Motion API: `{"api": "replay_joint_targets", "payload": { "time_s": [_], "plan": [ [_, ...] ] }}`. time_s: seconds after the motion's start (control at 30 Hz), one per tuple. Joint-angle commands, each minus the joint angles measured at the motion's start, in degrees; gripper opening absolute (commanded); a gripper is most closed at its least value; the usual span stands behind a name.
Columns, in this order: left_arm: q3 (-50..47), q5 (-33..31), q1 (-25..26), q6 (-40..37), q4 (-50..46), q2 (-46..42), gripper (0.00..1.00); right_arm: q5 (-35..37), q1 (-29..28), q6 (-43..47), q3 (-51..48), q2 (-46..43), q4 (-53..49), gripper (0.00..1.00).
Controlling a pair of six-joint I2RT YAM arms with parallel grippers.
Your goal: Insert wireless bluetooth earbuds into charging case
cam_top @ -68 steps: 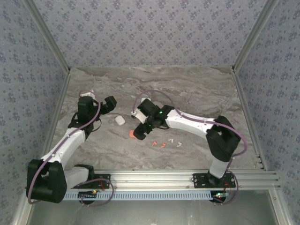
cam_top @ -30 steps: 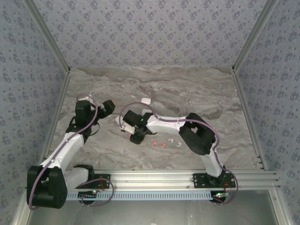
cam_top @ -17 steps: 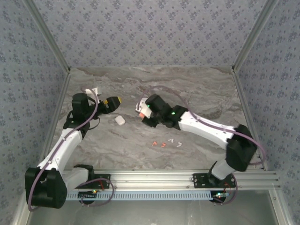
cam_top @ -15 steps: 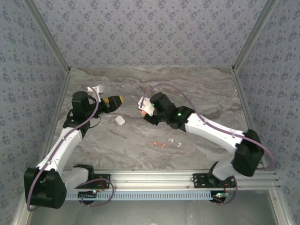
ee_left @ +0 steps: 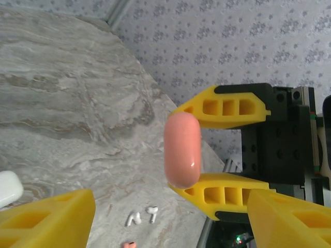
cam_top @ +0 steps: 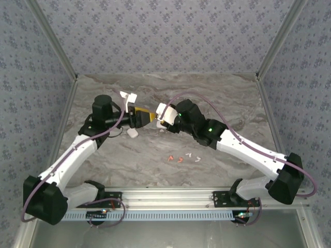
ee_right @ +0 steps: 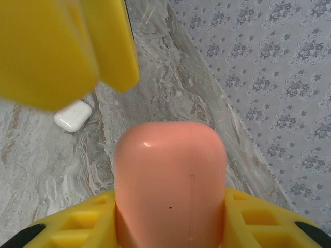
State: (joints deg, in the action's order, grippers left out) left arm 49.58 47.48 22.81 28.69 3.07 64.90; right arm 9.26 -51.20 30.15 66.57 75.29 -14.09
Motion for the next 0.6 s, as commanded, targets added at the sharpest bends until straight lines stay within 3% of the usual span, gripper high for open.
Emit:
{"api": "replay_joint_targets", "payload": {
  "time_s": [0.0, 0.17, 0.57],
  "plan": [
    [2.7, 2.7, 1.6, -1.6, 1.2, 0.8, 0.76, 0.8, -0.6, 1.6, 0.8, -0.4, 1.2, 0.37],
    [3.5, 2.6, 3.1, -1.2, 2.5, 2.7, 0.70, -0.1, -0.9, 1.2, 0.8, -0.4, 1.3, 0.37],
    [4.8, 3.2, 4.8, -1.2, 3.7, 5.8, 0.42, -1.6, -0.9, 0.0, 1.1, 0.0, 1.3, 0.38]
  ]
}}
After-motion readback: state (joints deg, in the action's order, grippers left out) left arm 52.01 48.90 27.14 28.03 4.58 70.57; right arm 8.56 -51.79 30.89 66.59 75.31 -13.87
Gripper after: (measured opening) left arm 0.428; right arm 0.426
